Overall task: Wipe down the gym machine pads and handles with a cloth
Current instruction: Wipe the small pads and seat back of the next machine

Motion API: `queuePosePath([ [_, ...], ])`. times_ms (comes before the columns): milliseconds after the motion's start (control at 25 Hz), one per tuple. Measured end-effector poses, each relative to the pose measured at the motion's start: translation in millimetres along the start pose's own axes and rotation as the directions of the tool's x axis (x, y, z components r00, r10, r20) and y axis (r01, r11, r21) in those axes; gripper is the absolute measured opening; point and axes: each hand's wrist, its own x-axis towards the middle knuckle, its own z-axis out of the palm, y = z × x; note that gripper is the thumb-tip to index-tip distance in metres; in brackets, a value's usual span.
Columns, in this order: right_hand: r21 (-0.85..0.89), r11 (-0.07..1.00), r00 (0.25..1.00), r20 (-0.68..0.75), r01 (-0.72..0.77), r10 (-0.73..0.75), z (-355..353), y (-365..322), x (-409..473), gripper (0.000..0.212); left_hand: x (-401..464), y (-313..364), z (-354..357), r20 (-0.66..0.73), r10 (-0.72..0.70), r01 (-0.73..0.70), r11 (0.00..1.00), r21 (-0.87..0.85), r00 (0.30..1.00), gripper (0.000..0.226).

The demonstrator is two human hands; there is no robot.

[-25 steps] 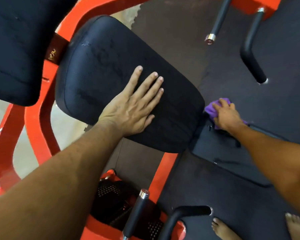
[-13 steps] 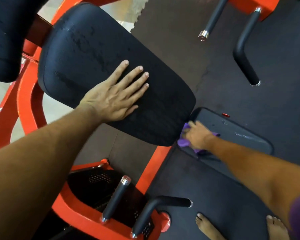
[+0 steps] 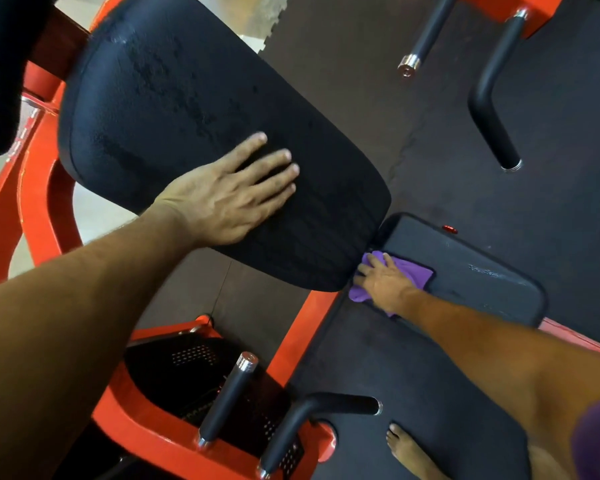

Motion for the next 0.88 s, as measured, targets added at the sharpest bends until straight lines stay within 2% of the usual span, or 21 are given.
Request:
queuePosePath([
  [80, -0.058, 0.996, 0.995, -0.06, 0.073, -0.077, 2.5, 32.8, -7.2, 0.065, -0.9, -0.5, -2.6, 0.07, 0.109, -0.11, 0.994, -0.002, 0.992, 0.062],
  [120, -0.042, 0.998, 0.996, -0.08, 0.042, -0.045, -1.0, 54.8, -13.1, 0.061, 0.5, -2.3, -3.5, 0.07, 0.125, -0.125, 0.992, -0.007, 0.99, 0.063],
  [240, 0.059, 0.972, 0.958, -0.163, -0.228, 0.234, 5.8, 115.0, -35.8, 0.053, 2.2, 0.0, -4.0, 0.056, 0.053, -0.055, 0.998, 0.025, 0.997, 0.062],
  [280, 0.077, 0.963, 0.952, -0.149, -0.257, 0.266, 17.0, 123.7, -51.8, 0.053, 3.5, 1.3, -3.6, 0.059, 0.03, -0.031, 0.999, 0.026, 0.998, 0.062],
  [360, 0.099, 0.958, 0.95, -0.133, -0.269, 0.281, 54.8, 130.1, -102.8, 0.059, 7.3, 0.5, -4.7, 0.048, 0.011, -0.011, 1.0, -0.002, 0.999, 0.063],
  [400, 0.108, 0.957, 0.944, -0.169, -0.268, 0.283, 70.0, 126.6, -131.3, 0.06, 6.0, -0.4, -7.9, 0.06, 0.006, -0.006, 1.0, 0.002, 0.998, 0.063],
  [480, 0.159, 0.959, 0.953, -0.159, -0.234, 0.258, 85.5, 116.3, -179.2, 0.058, 4.3, -1.3, -11.9, 0.08, 0.005, -0.007, 0.999, 0.033, 0.997, 0.063],
  [560, 0.17, 0.951, 0.949, -0.14, -0.258, 0.282, 86.4, 104.2, -191.3, 0.06, 3.3, -0.9, -10.6, 0.099, 0.002, -0.007, 0.999, 0.051, 0.995, 0.063],
  [680, 0.232, 0.892, 0.916, -0.011, -0.388, 0.401, 62.0, 94.1, -143.5, 0.106, 4.6, -2.1, -7.5, 0.118, 0.004, -0.012, 0.998, 0.06, 0.993, 0.063],
  [720, 0.234, 0.894, 0.918, -0.013, -0.382, 0.396, 48.4, 83.0, -112.8, 0.111, 4.8, -1.8, -8.1, 0.128, 0.007, -0.015, 0.998, 0.066, 0.992, 0.063],
  [800, 0.249, 0.926, 0.957, 0.012, -0.284, 0.29, 13.1, 45.8, -51.8, 0.102, 5.2, 1.4, -10.4, 0.146, 0.003, -0.018, 0.995, 0.101, 0.989, 0.063],
  [880, 0.263, 0.956, 0.99, -0.024, -0.129, 0.14, 5.0, 4.2, -8.9, 0.075, 3.8, 1.2, -8.4, 0.167, -0.004, -0.02, 0.989, 0.143, 0.986, 0.064],
])
